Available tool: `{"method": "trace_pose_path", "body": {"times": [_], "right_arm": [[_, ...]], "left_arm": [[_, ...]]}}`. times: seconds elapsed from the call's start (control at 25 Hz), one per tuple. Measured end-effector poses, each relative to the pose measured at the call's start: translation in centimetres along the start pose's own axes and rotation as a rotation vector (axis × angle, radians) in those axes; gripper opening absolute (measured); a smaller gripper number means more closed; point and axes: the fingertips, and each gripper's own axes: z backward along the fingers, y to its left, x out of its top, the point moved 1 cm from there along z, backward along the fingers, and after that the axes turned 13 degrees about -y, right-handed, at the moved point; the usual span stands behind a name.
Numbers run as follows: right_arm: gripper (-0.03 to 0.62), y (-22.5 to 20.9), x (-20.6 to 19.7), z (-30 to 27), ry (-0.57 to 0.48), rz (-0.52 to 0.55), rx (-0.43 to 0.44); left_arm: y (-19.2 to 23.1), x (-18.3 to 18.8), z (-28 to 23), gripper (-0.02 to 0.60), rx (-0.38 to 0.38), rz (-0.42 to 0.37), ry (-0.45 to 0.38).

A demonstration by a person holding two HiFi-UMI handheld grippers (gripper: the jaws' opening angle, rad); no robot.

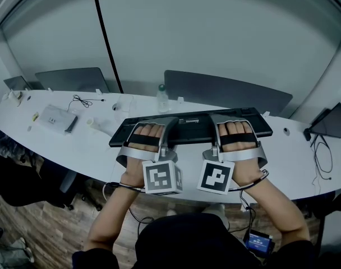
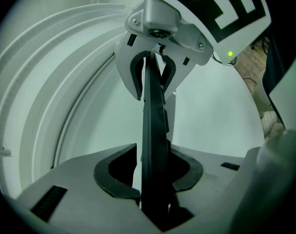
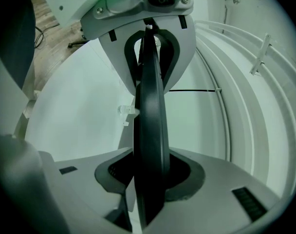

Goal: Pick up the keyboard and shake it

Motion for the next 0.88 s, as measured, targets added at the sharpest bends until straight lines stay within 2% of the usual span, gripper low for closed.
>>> {"method": "trace_pose_path", "body": {"times": [0.16, 0.44, 0.6, 0.8, 0.88], "right_arm": [[0.156, -0.4, -0.1, 0.4, 0.004, 0.024, -0.011], [0.156, -2.1, -0.3, 1.2, -0.004, 0.065, -0.099], [0.156, -3.2, -0.2, 1.7, -0.017, 0.083, -0.119], [0.156, -4.2, 0.1, 2.4, -0.045, 0.178, -0.174], [0.156, -4.4, 0.2, 2.6, -0.052, 0.186, -0.177]], "left_arm": [[0.5, 0.0, 0.1, 0.135, 0.02, 0.013, -0.006], [2.0, -0.7, 0.2, 0.132, 0.064, 0.022, -0.004], [2.6, -0.5, -0.1, 0.132, 0.072, 0.025, -0.017], [3.0, -1.0, -0.2, 0.132, 0.1, 0.033, -0.015], [3.1, -1.0, -0.4, 0.132, 0.096, 0.046, -0.019]]}}
